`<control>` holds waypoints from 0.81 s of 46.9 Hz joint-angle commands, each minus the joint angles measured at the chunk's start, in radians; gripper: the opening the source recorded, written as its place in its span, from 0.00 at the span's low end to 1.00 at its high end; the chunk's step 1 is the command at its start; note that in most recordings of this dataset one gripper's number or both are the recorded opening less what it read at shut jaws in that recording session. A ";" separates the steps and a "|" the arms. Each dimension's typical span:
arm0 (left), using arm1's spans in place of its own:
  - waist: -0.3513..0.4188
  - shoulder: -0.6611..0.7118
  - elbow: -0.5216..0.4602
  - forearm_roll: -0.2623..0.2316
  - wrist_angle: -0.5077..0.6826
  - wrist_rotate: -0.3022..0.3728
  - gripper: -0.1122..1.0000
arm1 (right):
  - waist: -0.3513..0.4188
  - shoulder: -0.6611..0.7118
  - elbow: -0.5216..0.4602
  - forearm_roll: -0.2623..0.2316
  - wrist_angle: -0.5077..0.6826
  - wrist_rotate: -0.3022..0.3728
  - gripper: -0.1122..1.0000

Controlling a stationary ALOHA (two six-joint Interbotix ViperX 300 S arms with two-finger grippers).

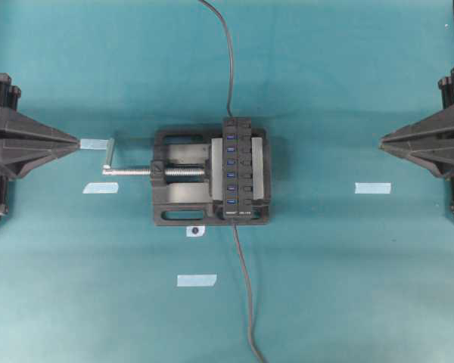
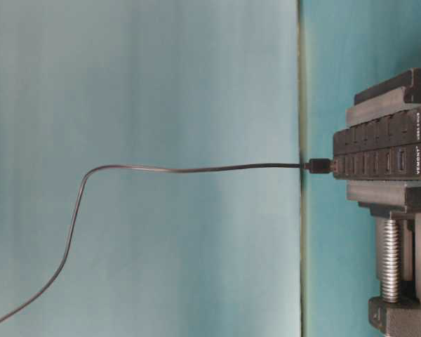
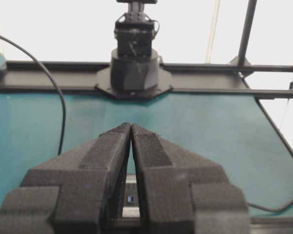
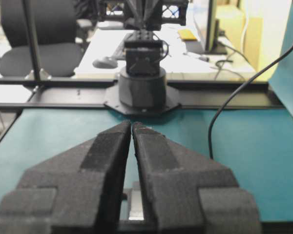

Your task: Insert the USB into the front port of the fixed hub.

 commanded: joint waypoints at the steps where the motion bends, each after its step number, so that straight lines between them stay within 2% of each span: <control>1: -0.015 0.005 0.029 0.009 -0.009 -0.032 0.22 | -0.006 -0.002 0.000 0.011 -0.009 0.005 0.25; 3: -0.018 0.005 0.031 0.009 -0.006 -0.044 0.20 | -0.006 -0.005 0.000 0.034 -0.009 0.011 0.23; 6: -0.017 0.005 0.034 0.009 -0.003 -0.058 0.11 | -0.008 -0.014 -0.002 0.078 -0.012 0.035 0.15; 8: -0.017 0.005 0.034 0.009 -0.002 -0.061 0.10 | -0.009 -0.021 -0.003 0.094 -0.011 0.057 0.11; 13: -0.017 0.006 0.035 0.011 0.005 -0.060 0.10 | -0.017 -0.037 -0.011 0.094 -0.003 0.081 0.06; 25: -0.017 0.006 0.021 0.011 0.046 -0.058 0.10 | -0.044 -0.037 -0.006 0.094 0.035 0.087 0.06; 38: -0.015 0.006 -0.005 0.011 0.118 -0.057 0.10 | -0.077 0.054 -0.064 0.094 0.241 0.100 0.06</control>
